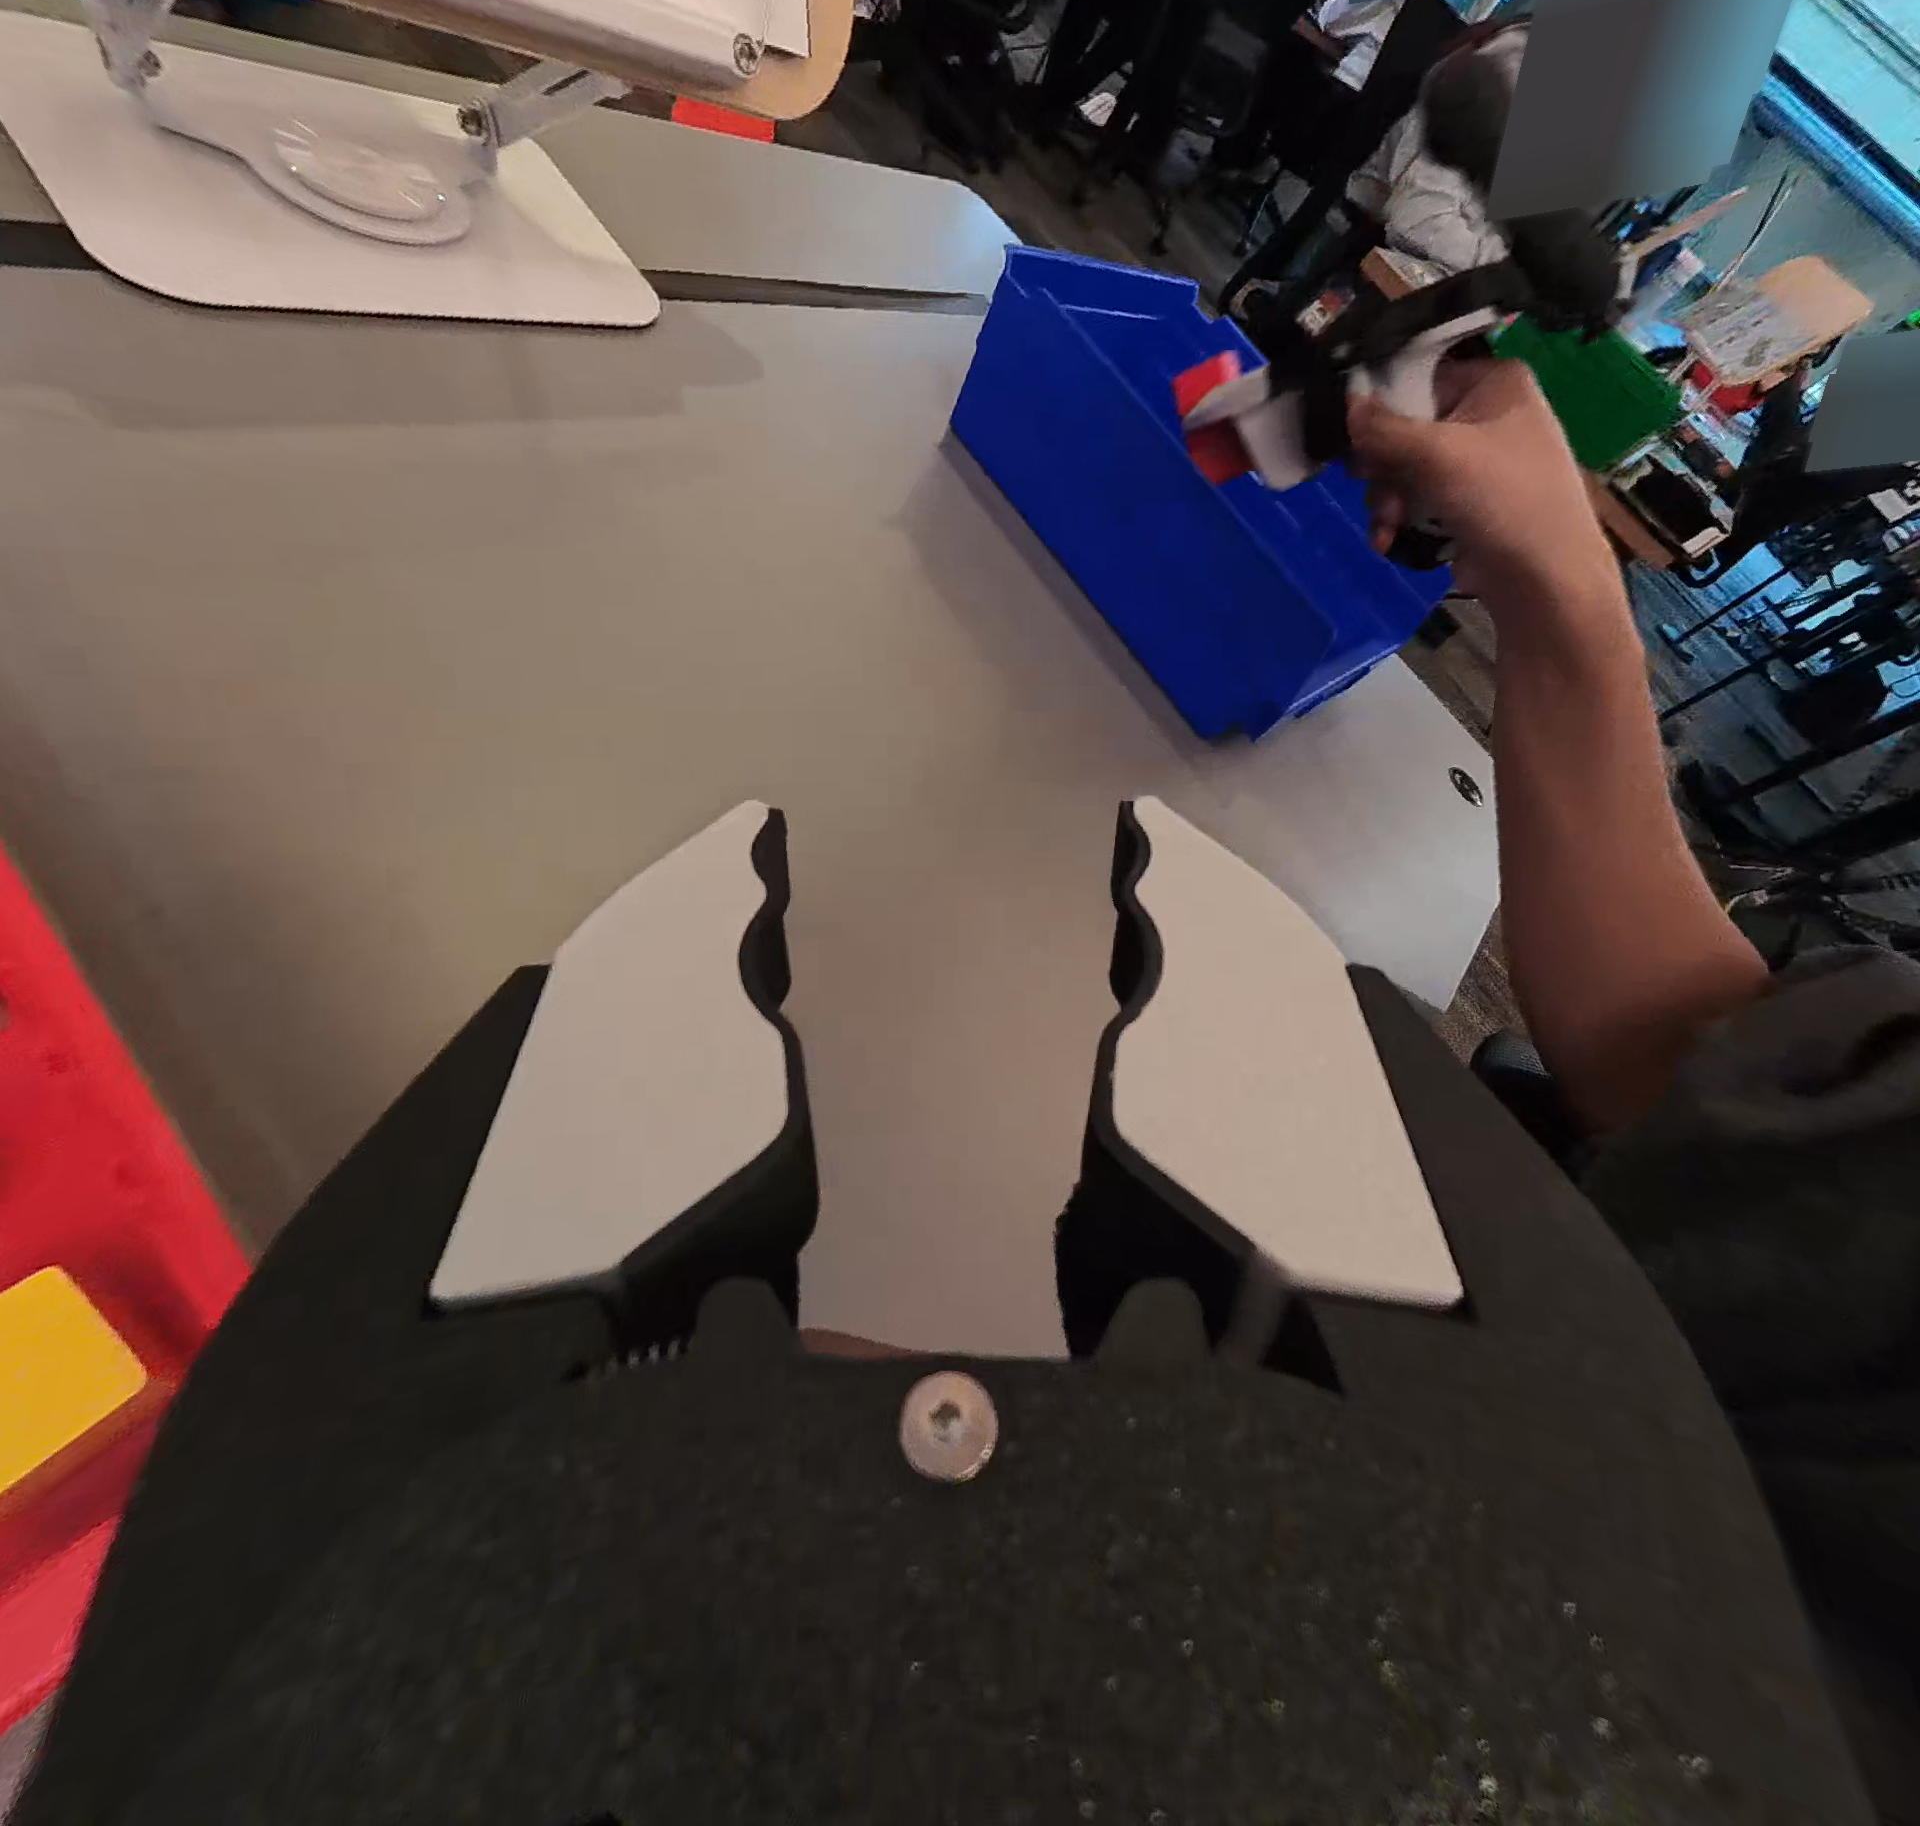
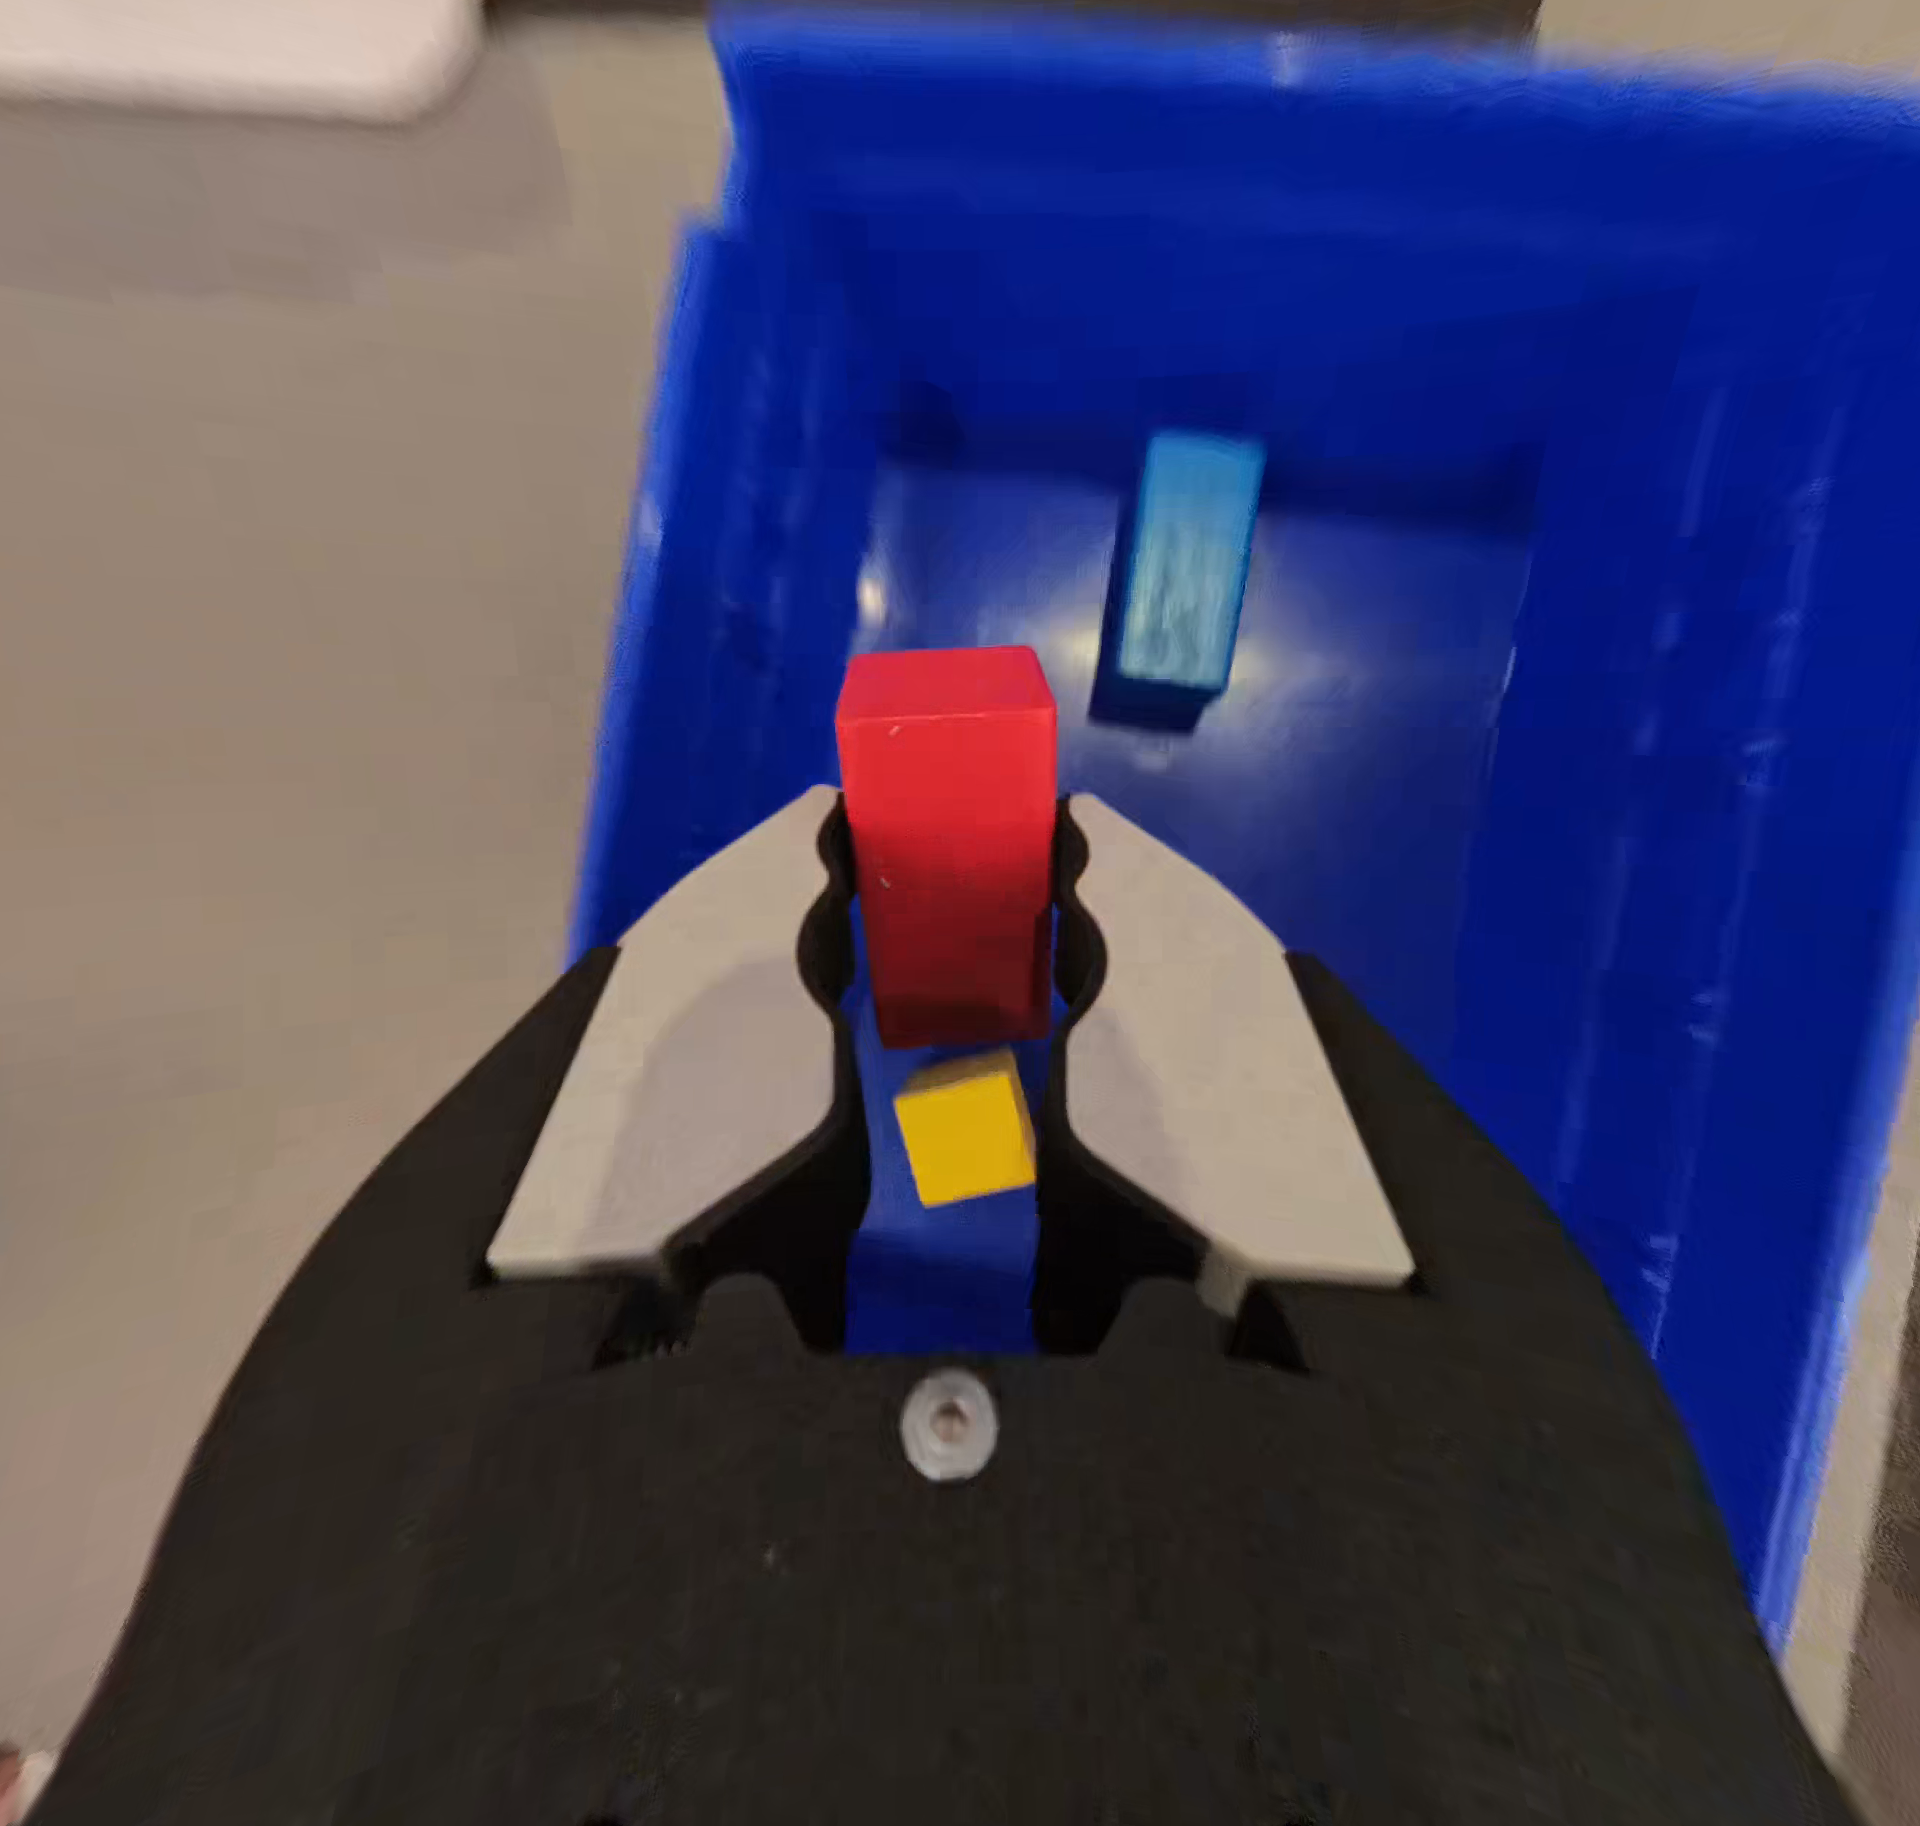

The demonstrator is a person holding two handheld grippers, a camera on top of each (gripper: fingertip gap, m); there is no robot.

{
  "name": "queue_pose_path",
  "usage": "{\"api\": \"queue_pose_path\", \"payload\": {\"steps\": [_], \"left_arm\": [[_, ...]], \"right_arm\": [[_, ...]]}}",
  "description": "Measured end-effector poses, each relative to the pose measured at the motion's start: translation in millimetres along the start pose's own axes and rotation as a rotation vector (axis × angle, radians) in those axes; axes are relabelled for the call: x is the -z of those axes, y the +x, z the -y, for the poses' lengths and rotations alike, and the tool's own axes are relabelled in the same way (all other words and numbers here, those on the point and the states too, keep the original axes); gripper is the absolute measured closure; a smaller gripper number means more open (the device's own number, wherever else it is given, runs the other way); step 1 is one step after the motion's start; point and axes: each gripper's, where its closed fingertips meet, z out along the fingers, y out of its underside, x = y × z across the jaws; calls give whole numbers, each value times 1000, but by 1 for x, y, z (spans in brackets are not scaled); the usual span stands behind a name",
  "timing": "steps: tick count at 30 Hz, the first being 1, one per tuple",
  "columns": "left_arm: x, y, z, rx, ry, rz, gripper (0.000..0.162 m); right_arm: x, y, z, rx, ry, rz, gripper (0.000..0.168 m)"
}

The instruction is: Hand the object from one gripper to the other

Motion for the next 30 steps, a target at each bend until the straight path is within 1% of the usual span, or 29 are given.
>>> {"api": "queue_pose_path", "payload": {"steps": [3, 5, 9, 14, 16, 19, 21, 22, 24, 25, 27, 29, 30], "left_arm": [[-3, 3, -6, -10, -31, -4, 103], [-4, 0, -8, -16, -42, 15, 103], [-4, -1, -9, -7, -57, 14, 103], [0, -9, -6, -14, -53, 41, 103], [2, -12, -4, -14, -46, 53, 103], [9, -20, 2, -23, -41, 80, 102], [22, -30, 15, -58, -71, 120, 102], [34, -38, 27, -88, -81, 163, 102], [66, -55, 63, -150, -53, 276, 101], [85, -62, 81, -167, -18, 336, 101], [118, -71, 113, -181, 75, 417, 101], [140, -78, 127, -199, 113, 462, 101], [146, -85, 127, -215, 90, 491, 99]], "right_arm": [[-27, -7, -22, 29, -191, -1, 133], [-41, -16, -32, 7, -279, 27, 132], [-54, -12, -49, -35, -396, -24, 132], [-59, 1, -56, -38, -434, -83, 132], [-63, 2, -61, -37, -454, -83, 133], [-63, 2, -59, -35, -436, -71, 133], [-61, -2, -57, -27, -409, -23, 133], [-55, -4, -53, -39, -380, 3, 129], [-31, -7, -36, -61, -268, 53, 112], [-13, -8, -26, -67, -193, 71, 104], [26, -11, -7, -51, -27, 107, 99], [63, -22, 8, 34, 176, 155, 99], [78, -30, 12, 90, 271, 173, 98]]}}
